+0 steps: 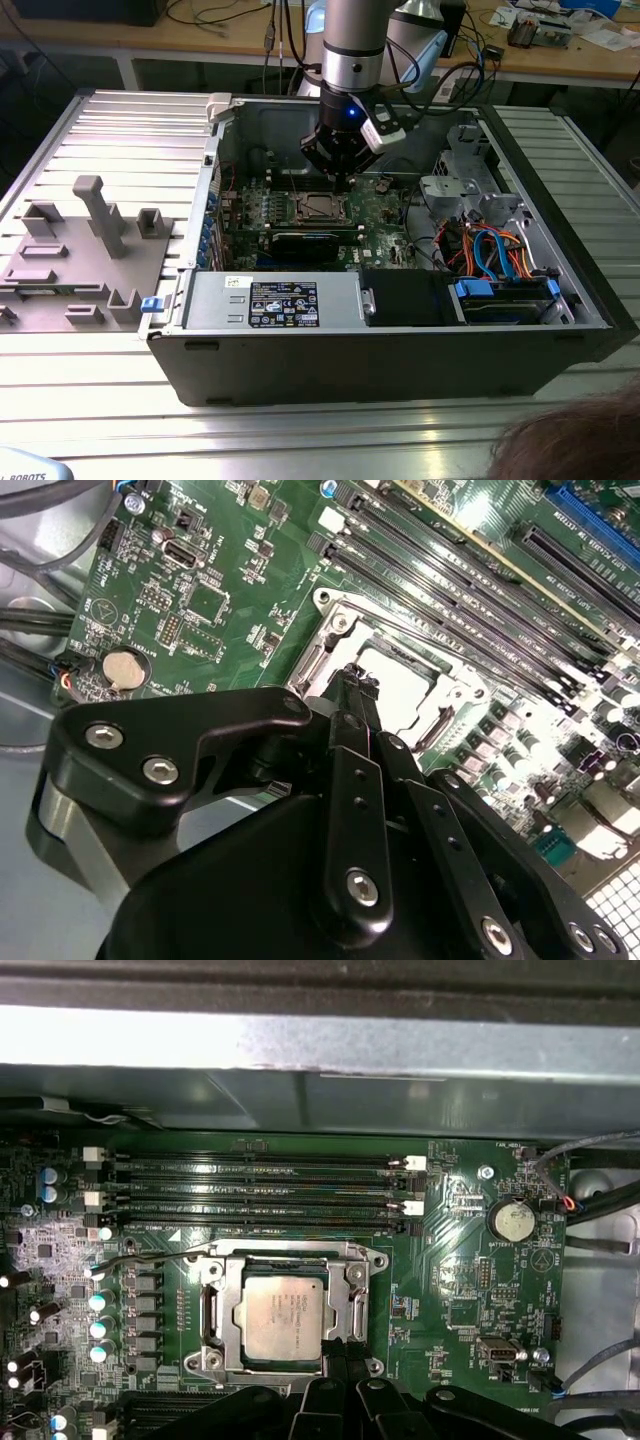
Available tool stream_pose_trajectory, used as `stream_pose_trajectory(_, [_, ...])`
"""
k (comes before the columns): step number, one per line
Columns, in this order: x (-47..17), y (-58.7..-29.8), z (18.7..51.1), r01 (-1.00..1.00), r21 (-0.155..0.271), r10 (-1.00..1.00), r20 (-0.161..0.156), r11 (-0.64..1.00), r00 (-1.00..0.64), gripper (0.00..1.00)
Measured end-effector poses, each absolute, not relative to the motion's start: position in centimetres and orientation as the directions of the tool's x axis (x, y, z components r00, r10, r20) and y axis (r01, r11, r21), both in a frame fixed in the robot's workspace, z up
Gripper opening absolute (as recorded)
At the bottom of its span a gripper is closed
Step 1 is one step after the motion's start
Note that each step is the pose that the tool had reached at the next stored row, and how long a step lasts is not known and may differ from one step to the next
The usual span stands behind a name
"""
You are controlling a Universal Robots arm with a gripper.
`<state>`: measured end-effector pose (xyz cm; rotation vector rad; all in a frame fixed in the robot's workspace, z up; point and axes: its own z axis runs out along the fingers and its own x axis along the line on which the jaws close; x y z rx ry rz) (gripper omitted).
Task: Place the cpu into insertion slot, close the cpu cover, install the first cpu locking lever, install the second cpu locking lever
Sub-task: 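Install the first cpu locking lever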
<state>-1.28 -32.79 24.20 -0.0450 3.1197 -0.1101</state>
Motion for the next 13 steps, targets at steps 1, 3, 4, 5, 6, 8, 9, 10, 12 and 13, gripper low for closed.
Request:
stream_pose_trajectory(1, [-1.28,-32.79,24.2,-0.03,-0.071,-0.031,-0.019,0.997,-0.999,0.11])
stream_pose_trajectory(3, [-1.28,-32.79,24.2,-0.033,-0.071,-0.034,-0.019,0.997,-0.999,0.11])
stream_pose_trajectory(4, [-1.28,-32.79,24.2,-0.035,-0.071,-0.037,-0.019,0.997,-0.999,0.11])
stream_pose_trajectory(5, [-1.28,-32.79,24.2,-0.036,-0.071,-0.038,-0.019,0.997,-0.999,0.11])
stream_pose_trajectory(6, [-1.28,-32.79,24.2,-0.038,-0.071,-0.039,-0.019,0.997,-0.999,0.11])
stream_pose_trajectory(8, [-1.28,-32.79,24.2,-0.042,-0.071,-0.043,-0.019,0.997,-0.999,0.11])
stream_pose_trajectory(9, [-1.28,-32.79,24.2,-0.044,-0.071,-0.046,-0.019,0.997,-0.999,0.11])
stream_pose_trajectory(10, [-1.29,-32.79,24.2,-0.046,-0.071,-0.048,-0.019,0.996,-0.999,0.11])
stream_pose_trajectory(12, [-1.29,-32.79,24.2,-0.05,-0.071,-0.052,-0.019,0.996,-0.998,0.11])
stream_pose_trajectory(13, [-1.28,-32.79,24.2,-0.054,-0.071,-0.055,-0.019,0.996,-0.998,0.11])
